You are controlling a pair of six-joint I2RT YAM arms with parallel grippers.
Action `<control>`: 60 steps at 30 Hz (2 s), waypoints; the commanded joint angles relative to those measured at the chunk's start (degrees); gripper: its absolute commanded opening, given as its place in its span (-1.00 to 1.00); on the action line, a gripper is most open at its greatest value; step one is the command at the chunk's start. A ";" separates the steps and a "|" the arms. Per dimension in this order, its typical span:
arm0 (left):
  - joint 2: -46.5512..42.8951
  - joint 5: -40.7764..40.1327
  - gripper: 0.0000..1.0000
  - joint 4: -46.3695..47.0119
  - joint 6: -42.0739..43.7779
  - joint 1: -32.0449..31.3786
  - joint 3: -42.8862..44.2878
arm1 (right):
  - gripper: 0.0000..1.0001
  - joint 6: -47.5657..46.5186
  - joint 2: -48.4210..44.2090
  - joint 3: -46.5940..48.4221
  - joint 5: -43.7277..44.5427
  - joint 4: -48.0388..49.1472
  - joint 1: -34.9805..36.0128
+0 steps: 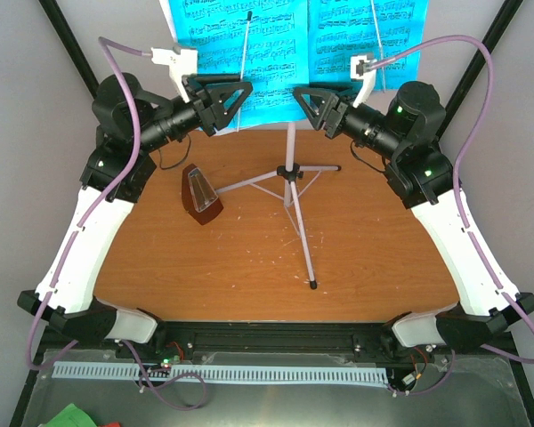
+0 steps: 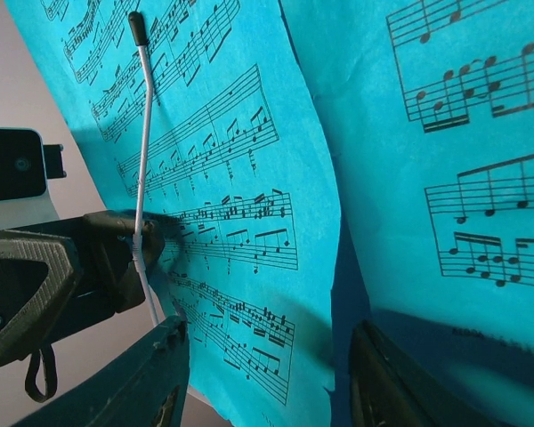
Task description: Pack up the instrument practice props
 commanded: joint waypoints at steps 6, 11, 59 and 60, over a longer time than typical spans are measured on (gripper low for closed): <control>1.93 0.95 -0.18 1.53 -1.14 -0.48 3.65 | -0.08 2.31 1.30 1.53 -3.25 4.94 -0.37; 2.77 1.25 -0.25 1.74 -1.13 -0.41 4.31 | -0.14 2.75 2.11 1.78 -4.17 5.91 -0.38; -0.69 8.37 -0.99 14.53 0.73 -0.46 -5.81 | -0.95 -16.64 -8.71 -2.64 0.41 6.01 -0.28; -0.70 8.37 -0.99 14.70 0.53 -0.40 -5.80 | -0.94 -17.36 -9.71 -3.16 2.15 5.88 -0.31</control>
